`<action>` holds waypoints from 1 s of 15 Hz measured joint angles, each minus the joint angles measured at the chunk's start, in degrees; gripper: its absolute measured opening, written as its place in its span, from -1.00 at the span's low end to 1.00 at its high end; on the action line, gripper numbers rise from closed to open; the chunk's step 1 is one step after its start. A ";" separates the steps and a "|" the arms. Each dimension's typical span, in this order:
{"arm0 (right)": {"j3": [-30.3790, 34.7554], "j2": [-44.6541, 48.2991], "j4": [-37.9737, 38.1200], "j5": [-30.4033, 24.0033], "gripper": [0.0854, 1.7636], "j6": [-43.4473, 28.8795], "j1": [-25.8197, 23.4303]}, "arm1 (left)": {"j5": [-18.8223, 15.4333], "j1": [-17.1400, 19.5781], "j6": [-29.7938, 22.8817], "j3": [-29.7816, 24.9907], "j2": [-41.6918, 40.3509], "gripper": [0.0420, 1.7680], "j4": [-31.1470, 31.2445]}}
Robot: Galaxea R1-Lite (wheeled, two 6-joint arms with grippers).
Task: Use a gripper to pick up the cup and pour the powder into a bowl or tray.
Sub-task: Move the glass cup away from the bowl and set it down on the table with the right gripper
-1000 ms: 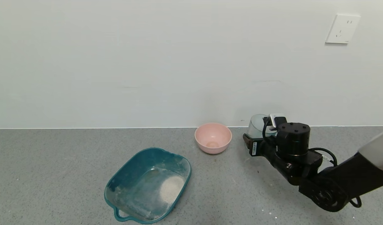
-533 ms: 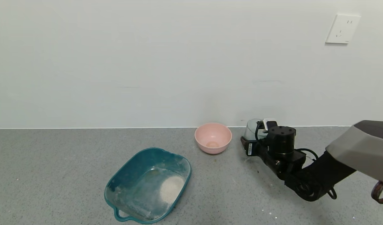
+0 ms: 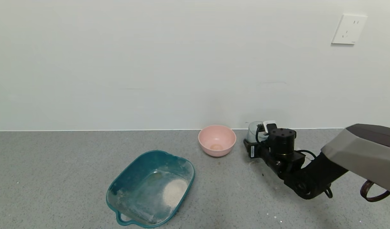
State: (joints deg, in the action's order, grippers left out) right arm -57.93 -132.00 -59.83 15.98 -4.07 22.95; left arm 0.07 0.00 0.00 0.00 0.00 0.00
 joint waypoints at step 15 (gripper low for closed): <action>-1.30 -2.79 0.44 -0.96 0.50 0.52 -0.11 | 0.00 0.00 0.00 0.00 0.00 1.00 0.02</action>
State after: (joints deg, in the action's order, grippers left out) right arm -59.23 -134.79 -59.39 15.02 -3.55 22.85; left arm 0.07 0.00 0.00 0.00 0.00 0.02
